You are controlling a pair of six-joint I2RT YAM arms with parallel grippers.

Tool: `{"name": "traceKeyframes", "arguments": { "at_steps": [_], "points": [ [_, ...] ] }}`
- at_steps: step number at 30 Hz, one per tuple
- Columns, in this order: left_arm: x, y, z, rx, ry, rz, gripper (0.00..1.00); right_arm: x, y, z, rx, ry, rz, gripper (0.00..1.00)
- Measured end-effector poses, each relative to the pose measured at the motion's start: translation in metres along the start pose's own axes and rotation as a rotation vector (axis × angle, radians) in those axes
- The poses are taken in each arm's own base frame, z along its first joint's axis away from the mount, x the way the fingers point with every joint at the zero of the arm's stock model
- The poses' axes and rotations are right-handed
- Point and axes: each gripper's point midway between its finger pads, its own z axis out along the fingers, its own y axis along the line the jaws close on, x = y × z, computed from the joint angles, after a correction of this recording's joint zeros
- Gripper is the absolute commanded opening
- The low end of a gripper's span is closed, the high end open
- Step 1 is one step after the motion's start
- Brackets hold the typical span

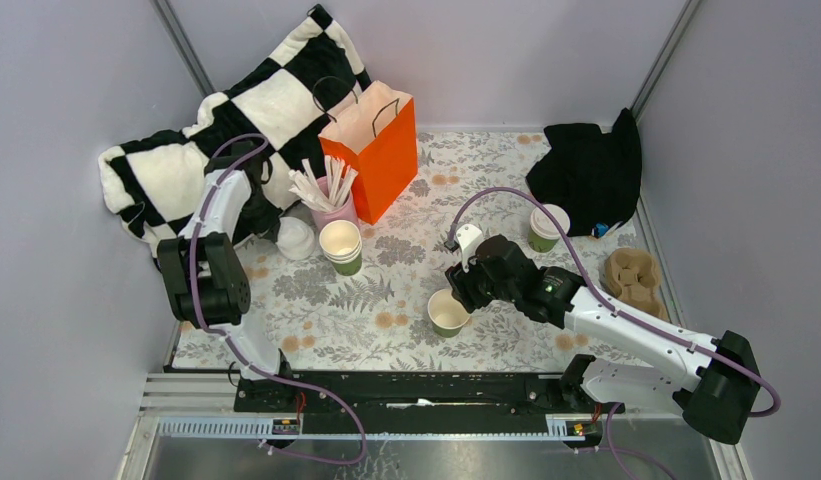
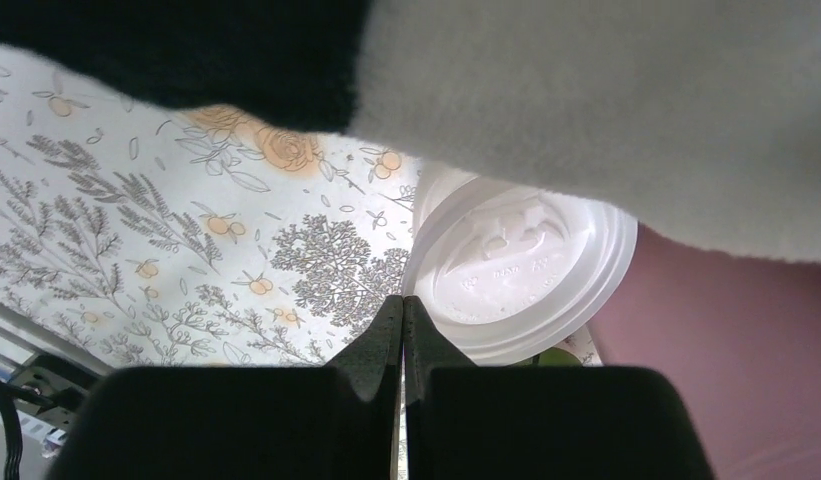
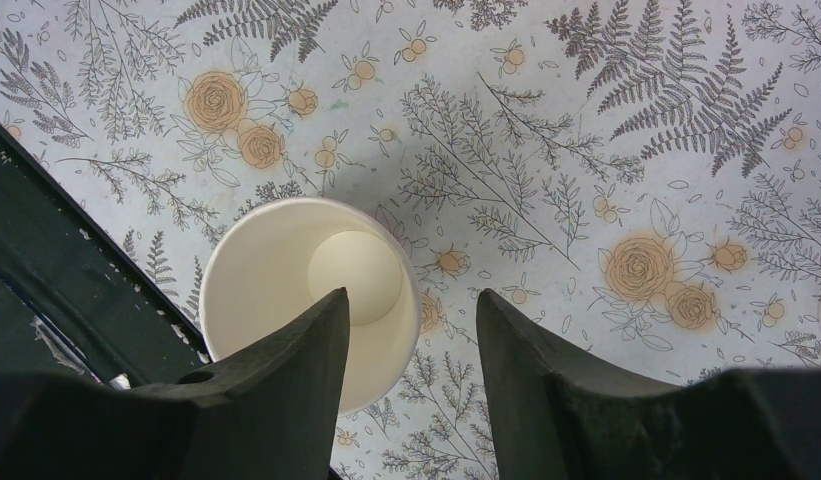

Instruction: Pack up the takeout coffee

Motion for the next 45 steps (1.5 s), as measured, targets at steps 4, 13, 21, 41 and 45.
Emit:
{"name": "traceKeyframes", "arguments": {
  "at_steps": [4,13,21,41,45],
  "points": [
    [-0.001,0.008,-0.009,-0.025,-0.023,-0.03,0.0,0.0,0.0,0.0,0.0,0.0,0.0,0.56],
    [-0.005,0.034,-0.073,0.016,-0.167,-0.14,0.0,0.001,-0.004,-0.003,0.033,0.017,0.031,0.6],
    [-0.003,0.063,-0.152,0.127,-0.327,-0.229,0.0,-0.036,-0.003,-0.018,0.045,-0.023,0.063,0.64],
    [0.075,-0.082,-0.362,1.48,-0.203,0.216,0.0,-0.204,0.02,-0.11,-0.207,-0.329,0.364,0.98],
    [0.096,-0.095,-0.372,1.66,-0.076,0.265,0.0,-0.256,0.008,-0.138,-0.375,-0.441,0.507,1.0]
  ]
}}
